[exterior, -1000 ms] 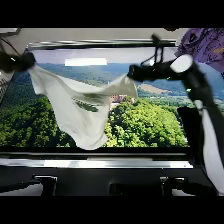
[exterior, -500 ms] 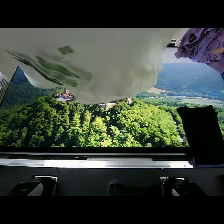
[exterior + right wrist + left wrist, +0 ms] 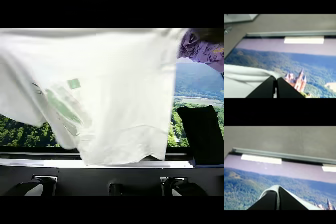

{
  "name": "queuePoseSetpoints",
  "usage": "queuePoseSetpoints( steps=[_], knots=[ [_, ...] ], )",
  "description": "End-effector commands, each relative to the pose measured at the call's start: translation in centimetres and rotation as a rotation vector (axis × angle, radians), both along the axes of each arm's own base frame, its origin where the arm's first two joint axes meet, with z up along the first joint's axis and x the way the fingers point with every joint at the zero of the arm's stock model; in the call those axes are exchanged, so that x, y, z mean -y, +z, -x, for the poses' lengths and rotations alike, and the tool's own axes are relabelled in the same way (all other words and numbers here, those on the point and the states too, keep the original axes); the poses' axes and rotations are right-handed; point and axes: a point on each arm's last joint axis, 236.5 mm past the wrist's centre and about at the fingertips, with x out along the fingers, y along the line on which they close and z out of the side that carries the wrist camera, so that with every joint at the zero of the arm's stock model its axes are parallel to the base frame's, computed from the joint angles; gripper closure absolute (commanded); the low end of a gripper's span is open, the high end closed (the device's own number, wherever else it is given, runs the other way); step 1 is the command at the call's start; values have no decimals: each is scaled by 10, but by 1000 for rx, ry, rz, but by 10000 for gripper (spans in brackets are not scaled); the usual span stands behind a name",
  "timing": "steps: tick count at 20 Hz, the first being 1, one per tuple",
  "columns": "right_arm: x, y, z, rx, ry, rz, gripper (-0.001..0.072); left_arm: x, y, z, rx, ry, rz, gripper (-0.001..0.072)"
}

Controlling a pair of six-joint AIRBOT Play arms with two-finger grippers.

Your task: Fold the clothes and pants, and hang the long-sleeved shirts on hangers.

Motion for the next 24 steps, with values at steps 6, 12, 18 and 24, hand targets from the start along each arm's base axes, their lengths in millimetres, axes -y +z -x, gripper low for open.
queuePoseSetpoints(
  steps=[6,12,18,24],
  knots=[
    [-2,-304,-170,-610,-160,147,685,58,-279,-215,-369,-112,13,691],
    [-7,-443,-180,-862,-200,157,684,90,-403,-230,-563,-100,111,687],
    [-35,-434,-170,-909,-128,44,456,60,-408,-188,-761,-55,148,333],
    [38,-331,-145,-798,-5,68,279,-60,-313,-104,-826,90,229,26]
  ],
)
